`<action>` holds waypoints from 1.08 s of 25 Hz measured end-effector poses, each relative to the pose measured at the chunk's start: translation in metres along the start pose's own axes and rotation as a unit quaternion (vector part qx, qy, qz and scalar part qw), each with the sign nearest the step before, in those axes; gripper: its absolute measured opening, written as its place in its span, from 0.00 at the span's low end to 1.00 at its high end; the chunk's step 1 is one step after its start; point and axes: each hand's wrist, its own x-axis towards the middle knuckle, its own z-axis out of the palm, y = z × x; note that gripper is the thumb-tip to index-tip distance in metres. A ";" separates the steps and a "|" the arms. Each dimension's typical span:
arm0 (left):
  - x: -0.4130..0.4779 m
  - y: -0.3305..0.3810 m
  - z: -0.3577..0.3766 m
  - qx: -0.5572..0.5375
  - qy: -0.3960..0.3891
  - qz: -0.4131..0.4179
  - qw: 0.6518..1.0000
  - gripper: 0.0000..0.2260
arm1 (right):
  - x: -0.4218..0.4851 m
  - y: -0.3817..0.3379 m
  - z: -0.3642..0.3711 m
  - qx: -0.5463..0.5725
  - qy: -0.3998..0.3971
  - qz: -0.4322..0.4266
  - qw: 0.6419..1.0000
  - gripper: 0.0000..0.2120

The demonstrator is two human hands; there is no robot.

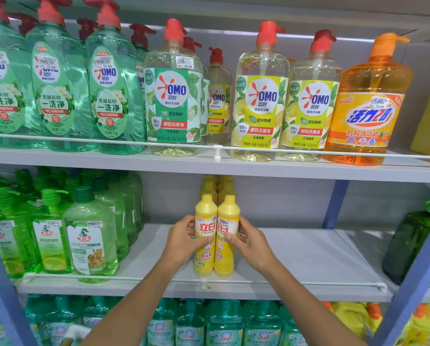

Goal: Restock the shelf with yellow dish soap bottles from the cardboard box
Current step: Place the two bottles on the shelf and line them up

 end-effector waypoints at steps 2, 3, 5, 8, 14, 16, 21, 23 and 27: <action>-0.002 0.000 0.005 -0.003 0.022 0.002 1.000 0.24 | -0.006 0.006 0.013 -0.008 0.058 0.008 0.998 0.26; -0.003 -0.001 0.006 -0.007 0.028 0.002 1.000 0.24 | -0.008 0.010 0.019 -0.009 0.081 0.012 0.997 0.25; -0.005 -0.005 0.006 -0.012 0.031 0.000 0.999 0.25 | -0.008 0.014 0.019 -0.005 0.087 0.013 0.996 0.24; -0.007 -0.008 0.008 -0.021 0.026 -0.008 0.999 0.23 | -0.007 0.014 0.009 0.005 0.030 0.011 0.999 0.24; -0.007 -0.011 0.013 -0.033 0.032 -0.018 0.999 0.24 | -0.017 0.026 0.027 -0.017 0.089 0.031 0.995 0.26; -0.008 -0.013 0.015 -0.035 0.033 -0.020 0.999 0.25 | -0.019 0.029 0.032 -0.019 0.110 0.044 0.993 0.22; -0.009 -0.021 0.023 -0.016 0.061 -0.021 0.998 0.24 | -0.019 0.027 0.029 -0.001 0.074 0.040 0.996 0.18; -0.008 -0.023 0.025 -0.007 0.070 -0.021 0.997 0.25 | -0.019 0.029 0.032 0.007 0.091 0.047 0.995 0.20; -0.010 -0.025 0.031 -0.007 0.098 -0.031 0.995 0.23 | -0.018 0.039 0.041 0.002 0.157 0.056 0.986 0.22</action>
